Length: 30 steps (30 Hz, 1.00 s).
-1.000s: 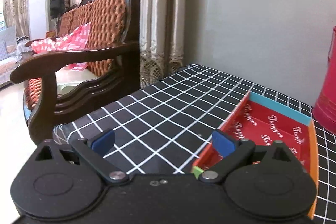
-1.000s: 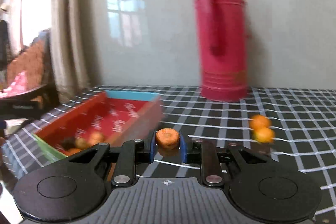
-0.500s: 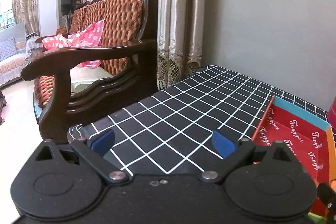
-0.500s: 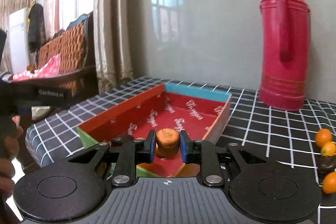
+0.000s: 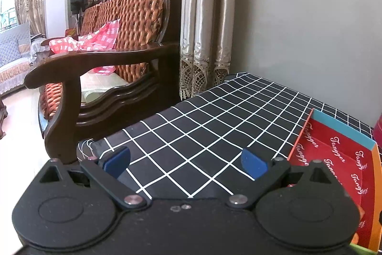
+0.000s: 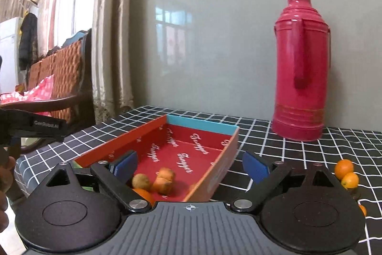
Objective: Organize fruits
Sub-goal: 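Carry the carrot chunk with the right tool into the box and open, then withdraw the right tool from the box toward the remaining fruits, then move the left tool back to the fruit row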
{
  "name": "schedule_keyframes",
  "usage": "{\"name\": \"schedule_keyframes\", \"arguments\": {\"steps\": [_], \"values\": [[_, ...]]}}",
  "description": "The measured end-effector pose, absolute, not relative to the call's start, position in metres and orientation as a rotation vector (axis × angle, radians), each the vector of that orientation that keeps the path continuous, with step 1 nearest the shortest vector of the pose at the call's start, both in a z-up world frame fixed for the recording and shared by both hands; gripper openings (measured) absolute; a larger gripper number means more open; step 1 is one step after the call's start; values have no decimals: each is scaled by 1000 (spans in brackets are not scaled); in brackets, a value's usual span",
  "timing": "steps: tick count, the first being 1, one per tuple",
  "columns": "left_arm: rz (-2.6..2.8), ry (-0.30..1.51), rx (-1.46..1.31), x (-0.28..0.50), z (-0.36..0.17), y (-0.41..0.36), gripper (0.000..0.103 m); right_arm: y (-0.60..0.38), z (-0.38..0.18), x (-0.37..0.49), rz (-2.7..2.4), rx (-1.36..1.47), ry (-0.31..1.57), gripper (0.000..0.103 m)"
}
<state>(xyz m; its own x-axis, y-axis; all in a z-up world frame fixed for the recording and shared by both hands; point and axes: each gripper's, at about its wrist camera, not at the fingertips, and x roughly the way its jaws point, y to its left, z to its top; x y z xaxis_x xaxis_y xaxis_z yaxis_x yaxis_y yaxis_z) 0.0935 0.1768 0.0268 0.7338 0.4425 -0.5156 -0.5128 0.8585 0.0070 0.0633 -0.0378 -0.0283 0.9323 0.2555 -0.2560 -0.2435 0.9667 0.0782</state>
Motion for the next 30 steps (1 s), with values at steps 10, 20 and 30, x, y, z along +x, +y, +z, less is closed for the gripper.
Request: {"name": "schedule_keyframes", "arguments": {"steps": [10, 20, 30], "values": [[446, 503, -79, 93, 28, 137, 94, -59, -22, 48, 61, -6, 212, 103], [225, 426, 32, 85, 28, 59, 95, -114, -16, 32, -297, -42, 175, 103], [-67, 426, 112, 70, 11, -34, 96, -196, -17, 15, -756, -3, 222, 103]]}}
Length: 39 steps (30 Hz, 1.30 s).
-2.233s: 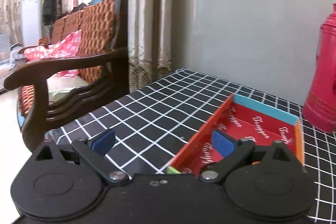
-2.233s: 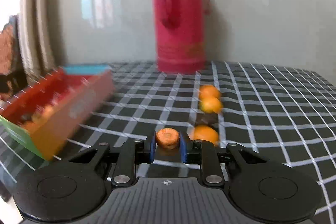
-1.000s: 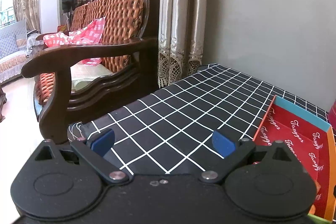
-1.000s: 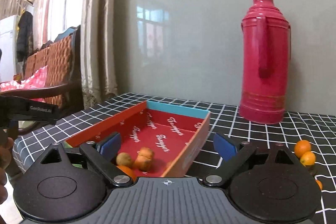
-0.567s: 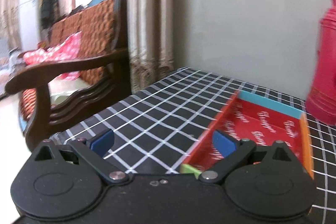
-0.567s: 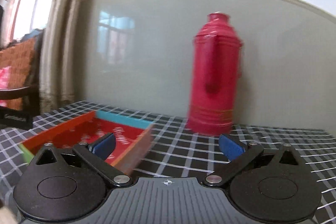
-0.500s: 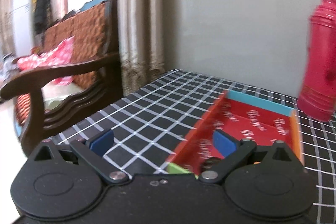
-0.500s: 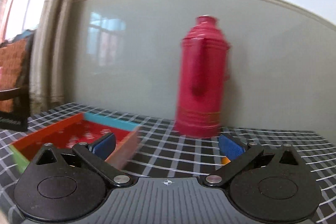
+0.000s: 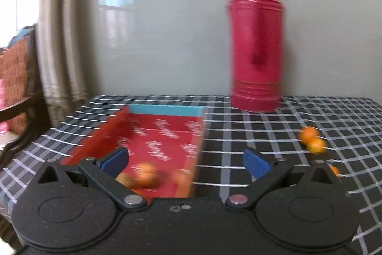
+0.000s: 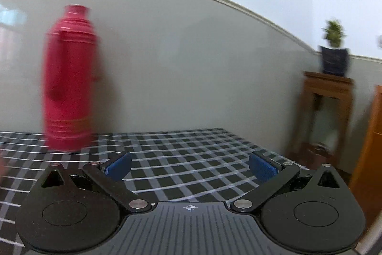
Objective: Organize fruits
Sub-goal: 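Move the left tool back to the fruit row, then close the left tool on the nearest mandarin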
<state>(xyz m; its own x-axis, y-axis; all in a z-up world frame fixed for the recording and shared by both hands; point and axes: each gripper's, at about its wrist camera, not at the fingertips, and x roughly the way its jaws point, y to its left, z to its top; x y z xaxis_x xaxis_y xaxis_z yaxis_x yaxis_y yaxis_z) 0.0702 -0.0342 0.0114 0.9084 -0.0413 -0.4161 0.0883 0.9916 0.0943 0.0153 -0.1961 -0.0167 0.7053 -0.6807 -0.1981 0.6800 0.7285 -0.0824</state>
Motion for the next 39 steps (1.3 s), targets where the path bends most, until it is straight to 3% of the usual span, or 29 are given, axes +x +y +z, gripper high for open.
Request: {"name": "schedule_keyframes", "arguments": {"steps": [13, 25, 28, 32, 39], "values": [[-271, 435, 223, 54, -23, -140, 92, -254, -17, -21, -989, -21, 191, 103], [-336, 558, 157, 76, -41, -171, 82, -278, -20, -29, -1019, -66, 210, 103], [-336, 588, 142, 82, -46, -174, 78, -282, -23, -30, -1014, -62, 222, 103], [-356, 637, 127, 90, -52, -178, 65, -288, -24, -32, -1003, -47, 237, 103], [-357, 634, 124, 90, -55, -180, 56, -291, -26, -33, -990, -41, 247, 103]]}}
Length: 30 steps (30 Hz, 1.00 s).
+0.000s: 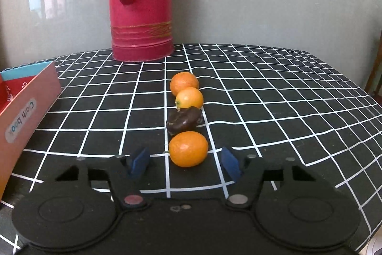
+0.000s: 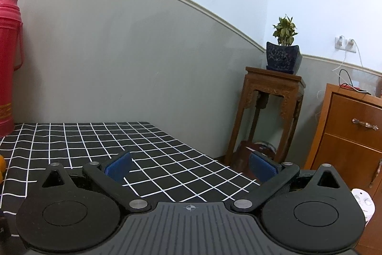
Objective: Organize fruits
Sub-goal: 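Close the left tool on the nearest mandarin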
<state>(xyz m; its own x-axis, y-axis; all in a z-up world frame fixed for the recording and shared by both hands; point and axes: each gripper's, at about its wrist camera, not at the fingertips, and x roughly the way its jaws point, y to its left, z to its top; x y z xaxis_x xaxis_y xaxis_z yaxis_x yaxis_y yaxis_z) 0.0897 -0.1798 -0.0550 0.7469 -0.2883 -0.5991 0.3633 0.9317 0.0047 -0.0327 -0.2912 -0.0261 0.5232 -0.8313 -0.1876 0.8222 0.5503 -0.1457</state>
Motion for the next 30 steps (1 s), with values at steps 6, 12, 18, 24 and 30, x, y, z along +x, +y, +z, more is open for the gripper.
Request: {"name": "schedule_keyframes", "arguments": {"steps": [6, 12, 18, 24, 30], "values": [[-364, 627, 134, 88, -54, -182, 42, -292, -25, -33, -972, -32, 252, 103], [-364, 623, 138, 87, -54, -182, 43, -291, -25, -31, -954, -35, 257, 103], [-356, 606, 155, 82, -54, -184, 40, -293, -25, -30, -941, -23, 264, 103], [-346, 595, 168, 80, -54, -186, 41, -295, -25, -30, -925, -17, 267, 103], [-336, 582, 178, 77, -55, -186, 30, -294, -25, -29, -911, -10, 269, 103]]}}
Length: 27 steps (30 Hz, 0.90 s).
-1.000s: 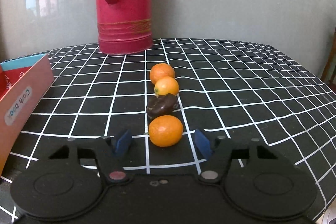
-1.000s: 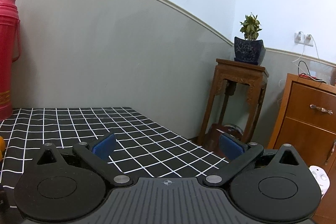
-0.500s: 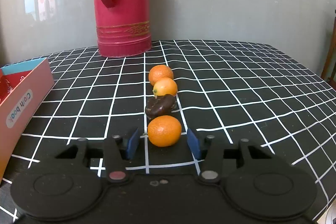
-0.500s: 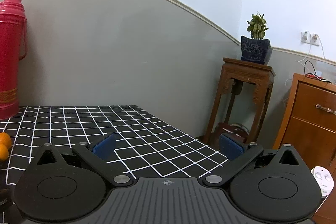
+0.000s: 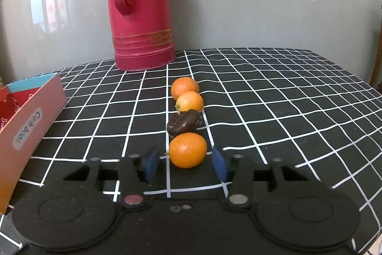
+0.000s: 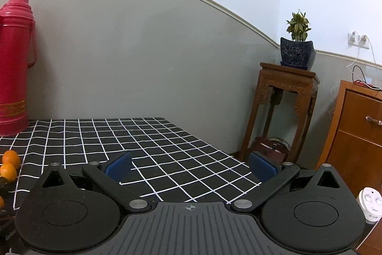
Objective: Organize fruits
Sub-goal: 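Close the left tool on the nearest mandarin, then carry the mandarin with the left tool into the box and open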
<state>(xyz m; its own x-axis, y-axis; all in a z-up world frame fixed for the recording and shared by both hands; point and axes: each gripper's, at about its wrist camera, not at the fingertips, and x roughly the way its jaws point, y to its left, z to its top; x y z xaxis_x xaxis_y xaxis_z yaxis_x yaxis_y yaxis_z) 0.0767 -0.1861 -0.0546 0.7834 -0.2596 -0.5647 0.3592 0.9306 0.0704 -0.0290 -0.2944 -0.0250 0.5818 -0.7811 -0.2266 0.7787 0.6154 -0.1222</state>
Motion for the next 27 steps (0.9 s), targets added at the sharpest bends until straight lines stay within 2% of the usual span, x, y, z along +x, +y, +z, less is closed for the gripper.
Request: {"name": "schedule_keyframes", "arguments": {"steps": [11, 27], "values": [[-336, 575, 167, 80, -54, -181, 28, -297, -27, -25, -893, 3, 288, 103], [-174, 361, 223, 69, -16, -136, 28, -264, -20, -5, -764, 30, 279, 103]]}}
